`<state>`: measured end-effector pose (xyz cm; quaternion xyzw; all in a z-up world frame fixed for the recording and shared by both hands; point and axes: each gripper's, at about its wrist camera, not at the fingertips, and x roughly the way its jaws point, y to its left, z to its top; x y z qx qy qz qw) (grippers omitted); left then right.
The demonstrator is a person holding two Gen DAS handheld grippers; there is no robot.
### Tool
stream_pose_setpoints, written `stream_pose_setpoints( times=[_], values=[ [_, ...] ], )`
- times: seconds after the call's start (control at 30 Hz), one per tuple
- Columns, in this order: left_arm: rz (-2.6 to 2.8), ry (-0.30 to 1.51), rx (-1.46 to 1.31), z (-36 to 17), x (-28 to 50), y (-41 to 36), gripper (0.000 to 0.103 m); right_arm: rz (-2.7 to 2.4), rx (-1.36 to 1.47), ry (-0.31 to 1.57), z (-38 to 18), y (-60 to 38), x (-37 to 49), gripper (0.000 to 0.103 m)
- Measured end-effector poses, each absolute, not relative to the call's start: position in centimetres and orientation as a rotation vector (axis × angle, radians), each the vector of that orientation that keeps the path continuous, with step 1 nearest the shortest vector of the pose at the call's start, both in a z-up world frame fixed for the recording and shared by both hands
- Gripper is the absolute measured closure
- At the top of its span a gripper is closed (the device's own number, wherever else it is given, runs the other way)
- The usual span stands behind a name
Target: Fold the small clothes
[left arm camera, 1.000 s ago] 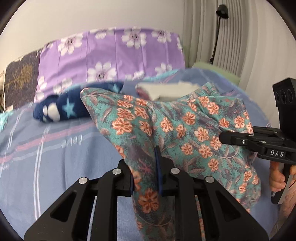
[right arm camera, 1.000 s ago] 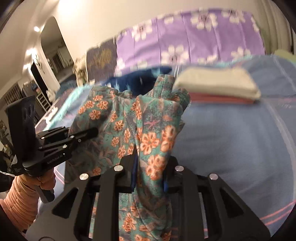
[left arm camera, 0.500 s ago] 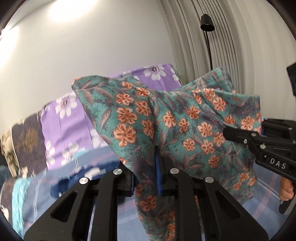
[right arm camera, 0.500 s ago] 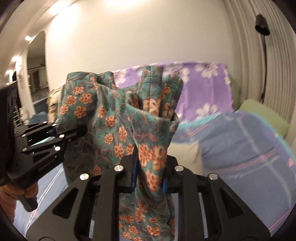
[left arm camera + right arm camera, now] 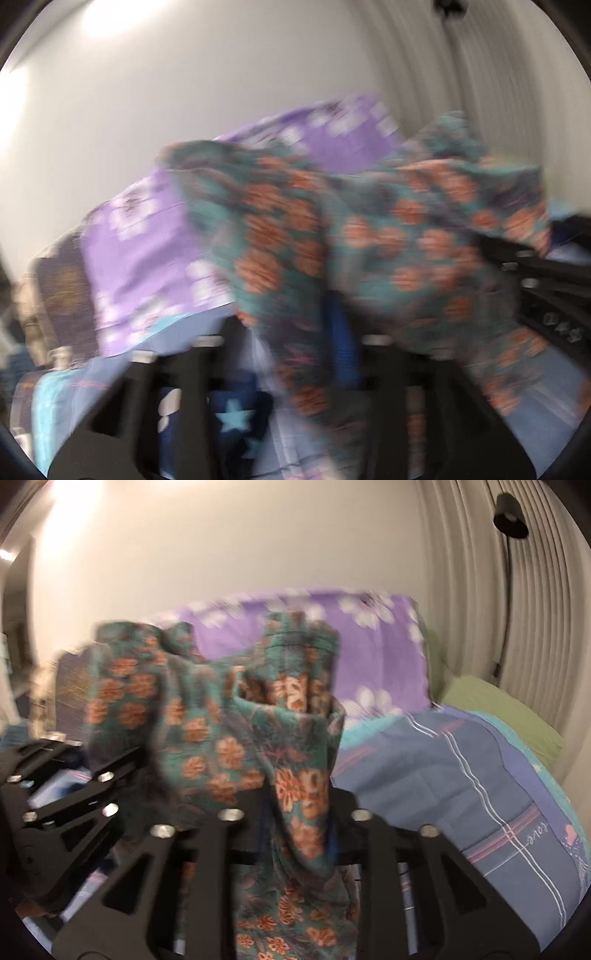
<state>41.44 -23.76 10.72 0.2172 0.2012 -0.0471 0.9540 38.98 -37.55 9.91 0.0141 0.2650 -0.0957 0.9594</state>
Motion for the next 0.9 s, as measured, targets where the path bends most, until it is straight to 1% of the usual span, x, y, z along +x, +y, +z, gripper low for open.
stream_pose_setpoints(
  times=[0.03,0.07,0.13,0.17,0.23,0.27,0.37,0.4,0.5,0.6,0.73,0.9],
  values=[
    [-0.014,0.388,0.499,9.0,42.0,-23.7,0.030,-0.272,0.009,0.583,7.6,-37.9,39.9,0.035],
    [0.019,0.395,0.563,6.4,42.7,-23.2,0.030,-0.285,0.009,0.617,6.0,-38.2,40.2,0.037],
    [-0.032,0.465,0.581,3.4,42.9,-22.5,0.030,-0.196,0.042,0.711,1.0,-38.9,40.4,0.042],
    [-0.086,0.499,0.584,1.4,42.7,-22.0,0.030,-0.181,0.040,0.740,-1.0,-39.1,40.4,0.042],
    [-0.120,0.521,0.598,-1.2,42.1,-21.8,0.030,-0.179,0.062,0.696,-3.5,-39.4,39.2,0.038],
    [-0.111,0.506,0.601,-2.5,41.5,-21.7,0.030,-0.179,0.106,0.682,-3.9,-39.6,38.5,0.038],
    [-0.084,0.500,0.566,-4.0,40.9,-20.5,0.033,-0.159,0.226,0.703,-4.5,-41.1,38.5,0.038],
    [-0.084,0.518,0.555,-4.3,41.1,-20.2,0.033,-0.151,0.257,0.714,-4.7,-41.3,38.2,0.035],
    [-0.081,0.614,0.514,-5.2,41.5,-19.0,0.033,-0.138,0.297,0.759,-5.4,-41.6,37.7,0.030],
    [-0.113,0.730,0.403,-5.5,40.9,-17.1,0.032,-0.131,0.371,0.773,-5.4,-41.3,35.5,0.028],
    [-0.164,0.708,0.376,-4.7,36.2,-15.7,0.031,-0.127,0.417,0.741,-4.2,-41.1,30.5,0.028],
    [-0.276,0.644,0.365,-3.7,27.8,-14.4,0.026,-0.083,0.250,0.750,-3.5,-37.7,22.5,0.028]
  ],
)
